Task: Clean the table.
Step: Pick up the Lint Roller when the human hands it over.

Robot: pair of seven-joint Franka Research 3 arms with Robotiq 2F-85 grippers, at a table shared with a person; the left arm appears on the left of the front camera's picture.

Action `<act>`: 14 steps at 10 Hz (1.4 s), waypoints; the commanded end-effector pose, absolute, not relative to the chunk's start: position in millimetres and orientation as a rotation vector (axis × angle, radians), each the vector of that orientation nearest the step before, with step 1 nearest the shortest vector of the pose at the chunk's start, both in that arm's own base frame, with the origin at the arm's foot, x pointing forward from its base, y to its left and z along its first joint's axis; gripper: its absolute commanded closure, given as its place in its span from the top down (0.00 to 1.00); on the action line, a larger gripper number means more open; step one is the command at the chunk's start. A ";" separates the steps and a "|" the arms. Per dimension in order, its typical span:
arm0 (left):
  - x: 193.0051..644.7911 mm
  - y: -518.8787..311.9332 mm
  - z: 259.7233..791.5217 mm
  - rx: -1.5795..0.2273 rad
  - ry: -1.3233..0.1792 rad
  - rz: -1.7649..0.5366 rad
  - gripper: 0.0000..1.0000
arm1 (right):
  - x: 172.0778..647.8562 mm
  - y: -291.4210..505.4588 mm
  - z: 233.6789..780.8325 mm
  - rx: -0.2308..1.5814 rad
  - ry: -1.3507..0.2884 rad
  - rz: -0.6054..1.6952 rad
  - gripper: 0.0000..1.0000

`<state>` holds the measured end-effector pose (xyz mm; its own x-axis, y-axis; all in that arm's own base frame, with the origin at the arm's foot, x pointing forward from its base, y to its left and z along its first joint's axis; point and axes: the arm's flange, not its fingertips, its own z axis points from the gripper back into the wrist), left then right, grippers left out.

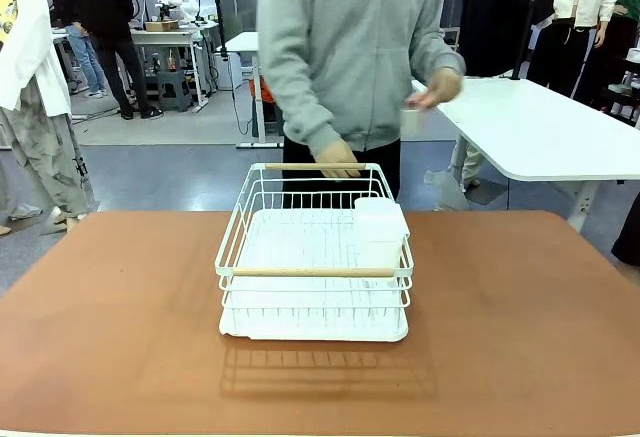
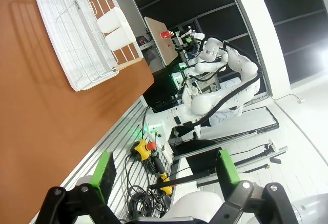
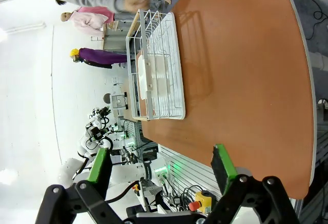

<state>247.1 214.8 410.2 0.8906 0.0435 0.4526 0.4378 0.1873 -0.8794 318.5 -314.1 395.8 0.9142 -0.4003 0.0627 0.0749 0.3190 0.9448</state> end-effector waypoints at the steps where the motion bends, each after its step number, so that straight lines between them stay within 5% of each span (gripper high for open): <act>1: 245.4 216.8 411.5 -1.369 -0.435 -0.293 1.00 | 316.8 -314.1 402.3 1.201 -0.300 -0.332 1.00; 14: 245.4 216.8 411.5 -1.369 -0.435 -0.293 1.00 | 316.8 -314.1 402.3 1.201 -0.300 -0.332 1.00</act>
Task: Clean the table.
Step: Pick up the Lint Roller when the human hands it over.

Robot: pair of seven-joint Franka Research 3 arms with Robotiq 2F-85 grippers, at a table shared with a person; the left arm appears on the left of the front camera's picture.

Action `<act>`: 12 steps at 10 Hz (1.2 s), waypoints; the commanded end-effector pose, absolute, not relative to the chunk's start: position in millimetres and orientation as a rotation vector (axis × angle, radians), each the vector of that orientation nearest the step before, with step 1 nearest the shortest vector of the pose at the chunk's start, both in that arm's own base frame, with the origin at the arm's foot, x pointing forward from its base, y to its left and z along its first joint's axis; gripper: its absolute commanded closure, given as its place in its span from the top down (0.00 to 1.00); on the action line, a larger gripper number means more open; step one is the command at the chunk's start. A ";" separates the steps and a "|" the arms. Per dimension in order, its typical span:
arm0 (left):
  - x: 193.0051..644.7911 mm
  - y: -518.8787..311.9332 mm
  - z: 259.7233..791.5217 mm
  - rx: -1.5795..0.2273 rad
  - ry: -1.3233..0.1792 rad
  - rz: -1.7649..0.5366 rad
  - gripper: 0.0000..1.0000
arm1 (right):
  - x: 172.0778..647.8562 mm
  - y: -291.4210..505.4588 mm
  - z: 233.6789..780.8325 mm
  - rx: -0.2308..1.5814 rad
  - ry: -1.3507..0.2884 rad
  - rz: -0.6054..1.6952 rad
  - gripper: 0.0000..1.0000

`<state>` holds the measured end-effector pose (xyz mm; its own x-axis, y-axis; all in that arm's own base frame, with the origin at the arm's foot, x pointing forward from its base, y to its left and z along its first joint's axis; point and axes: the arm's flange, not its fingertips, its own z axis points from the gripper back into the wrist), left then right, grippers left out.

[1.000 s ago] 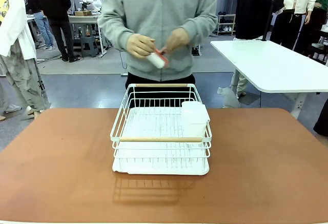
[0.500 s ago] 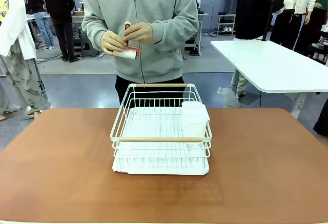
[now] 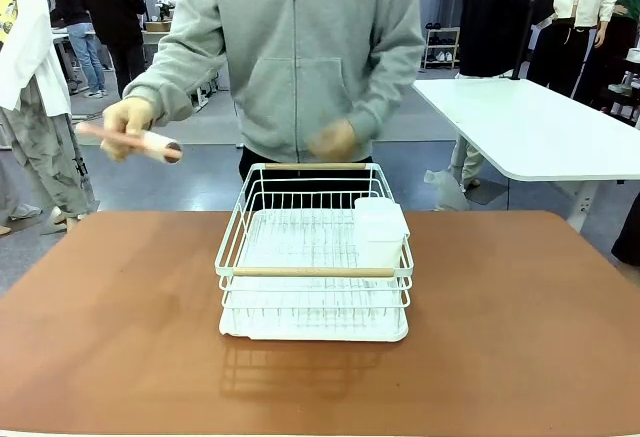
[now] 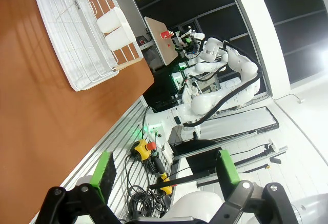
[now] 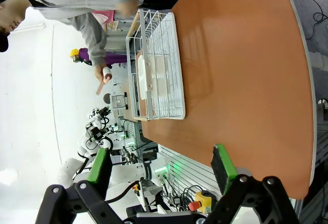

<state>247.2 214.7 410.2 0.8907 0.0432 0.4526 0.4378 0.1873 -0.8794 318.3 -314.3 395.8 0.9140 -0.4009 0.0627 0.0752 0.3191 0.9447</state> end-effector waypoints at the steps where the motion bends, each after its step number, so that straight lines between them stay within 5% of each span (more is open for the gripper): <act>1: 245.4 216.8 411.5 -1.369 -0.435 -0.293 1.00 | 316.8 -314.1 402.3 1.201 -0.300 -0.332 1.00; 12: 245.4 216.8 411.5 -1.369 -0.435 -0.293 1.00 | 316.8 -314.1 402.3 1.201 -0.300 -0.332 1.00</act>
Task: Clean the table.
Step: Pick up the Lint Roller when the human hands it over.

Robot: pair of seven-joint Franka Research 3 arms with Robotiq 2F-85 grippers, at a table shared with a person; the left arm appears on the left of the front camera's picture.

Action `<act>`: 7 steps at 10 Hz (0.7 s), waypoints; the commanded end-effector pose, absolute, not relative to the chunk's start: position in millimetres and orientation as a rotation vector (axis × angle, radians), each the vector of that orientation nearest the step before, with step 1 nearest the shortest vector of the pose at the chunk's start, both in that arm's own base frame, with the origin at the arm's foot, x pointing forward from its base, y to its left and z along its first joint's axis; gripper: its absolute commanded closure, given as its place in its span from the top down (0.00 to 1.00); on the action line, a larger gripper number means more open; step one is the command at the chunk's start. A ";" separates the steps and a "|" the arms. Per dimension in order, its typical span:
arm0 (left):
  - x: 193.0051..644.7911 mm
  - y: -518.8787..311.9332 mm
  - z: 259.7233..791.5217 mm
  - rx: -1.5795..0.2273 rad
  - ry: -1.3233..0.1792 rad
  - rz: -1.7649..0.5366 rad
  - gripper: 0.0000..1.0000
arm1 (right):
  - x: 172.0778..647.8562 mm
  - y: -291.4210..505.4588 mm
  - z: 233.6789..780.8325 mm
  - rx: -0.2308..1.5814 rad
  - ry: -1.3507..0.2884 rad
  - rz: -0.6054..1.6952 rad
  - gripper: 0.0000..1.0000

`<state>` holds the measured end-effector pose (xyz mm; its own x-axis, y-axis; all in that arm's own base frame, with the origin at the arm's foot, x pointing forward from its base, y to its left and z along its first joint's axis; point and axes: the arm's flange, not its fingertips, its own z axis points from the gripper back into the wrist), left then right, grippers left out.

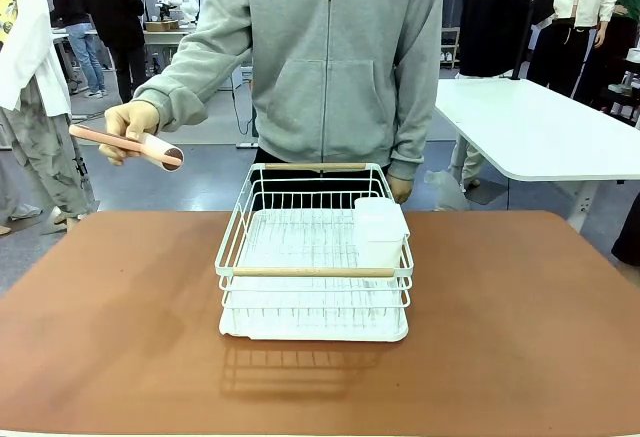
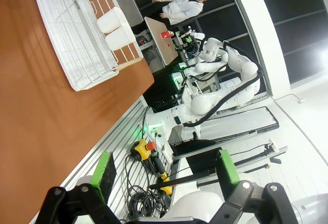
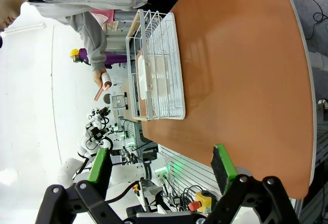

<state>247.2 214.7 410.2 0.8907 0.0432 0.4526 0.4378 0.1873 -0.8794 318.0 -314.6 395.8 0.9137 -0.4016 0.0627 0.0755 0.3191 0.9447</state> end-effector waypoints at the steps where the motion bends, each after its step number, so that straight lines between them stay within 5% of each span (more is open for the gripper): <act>1: 245.4 216.8 411.5 -1.369 -0.435 -0.293 1.00 | 316.8 -314.1 402.3 1.201 -0.300 -0.332 1.00; 7: 247.4 170.7 459.3 -1.346 -0.411 -0.010 1.00 | 316.8 -314.1 402.3 1.201 -0.300 -0.332 1.00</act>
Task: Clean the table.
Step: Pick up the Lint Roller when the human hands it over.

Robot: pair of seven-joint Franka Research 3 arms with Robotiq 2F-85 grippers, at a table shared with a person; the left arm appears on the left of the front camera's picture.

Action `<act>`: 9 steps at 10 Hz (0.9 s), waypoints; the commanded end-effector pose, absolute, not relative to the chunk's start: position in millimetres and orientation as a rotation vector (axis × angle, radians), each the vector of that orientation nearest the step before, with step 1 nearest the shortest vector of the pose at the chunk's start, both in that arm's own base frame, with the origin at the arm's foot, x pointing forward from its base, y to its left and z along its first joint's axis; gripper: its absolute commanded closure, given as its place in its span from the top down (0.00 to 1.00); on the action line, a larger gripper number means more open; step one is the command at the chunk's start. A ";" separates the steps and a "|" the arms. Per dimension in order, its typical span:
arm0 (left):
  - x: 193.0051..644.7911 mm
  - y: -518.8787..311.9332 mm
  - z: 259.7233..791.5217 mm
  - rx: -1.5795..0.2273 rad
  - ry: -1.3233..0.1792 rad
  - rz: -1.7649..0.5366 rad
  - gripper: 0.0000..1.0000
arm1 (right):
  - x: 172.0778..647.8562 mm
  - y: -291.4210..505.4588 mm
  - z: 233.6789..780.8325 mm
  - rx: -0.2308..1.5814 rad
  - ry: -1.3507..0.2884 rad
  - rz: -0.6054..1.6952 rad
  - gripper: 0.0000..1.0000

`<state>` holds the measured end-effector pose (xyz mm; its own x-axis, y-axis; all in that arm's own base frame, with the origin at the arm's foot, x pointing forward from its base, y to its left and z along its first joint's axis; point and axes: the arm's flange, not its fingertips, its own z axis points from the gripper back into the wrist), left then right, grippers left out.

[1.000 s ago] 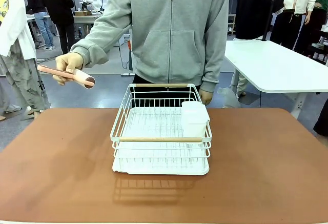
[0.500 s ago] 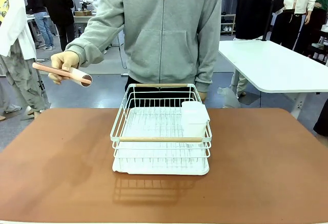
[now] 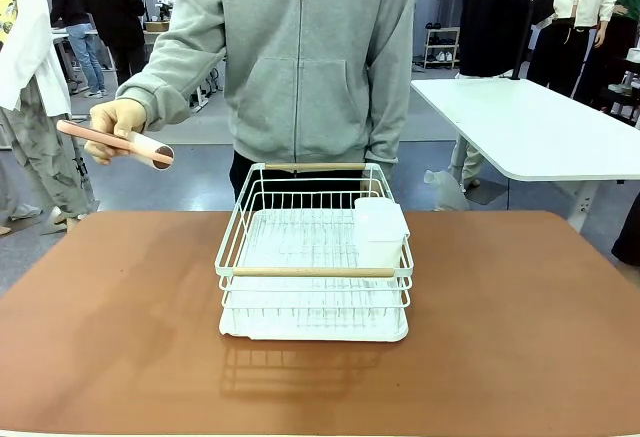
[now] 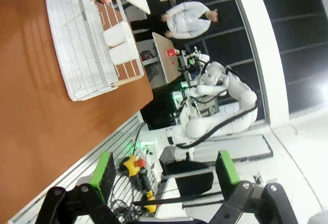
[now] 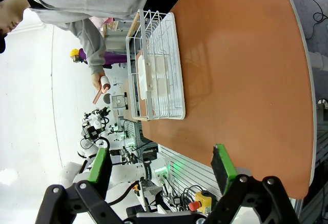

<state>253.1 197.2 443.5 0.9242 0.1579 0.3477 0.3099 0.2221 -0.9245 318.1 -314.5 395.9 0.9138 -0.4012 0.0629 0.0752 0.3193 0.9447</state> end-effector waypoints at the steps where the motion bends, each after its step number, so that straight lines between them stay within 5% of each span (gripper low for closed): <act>1: 248.4 159.8 468.1 -1.364 -0.413 0.082 1.00 | 316.8 -314.1 402.3 1.201 -0.300 -0.332 1.00; 9: 284.5 116.7 509.5 -1.240 -0.348 0.401 1.00 | 316.8 -314.1 402.3 1.201 -0.300 -0.332 1.00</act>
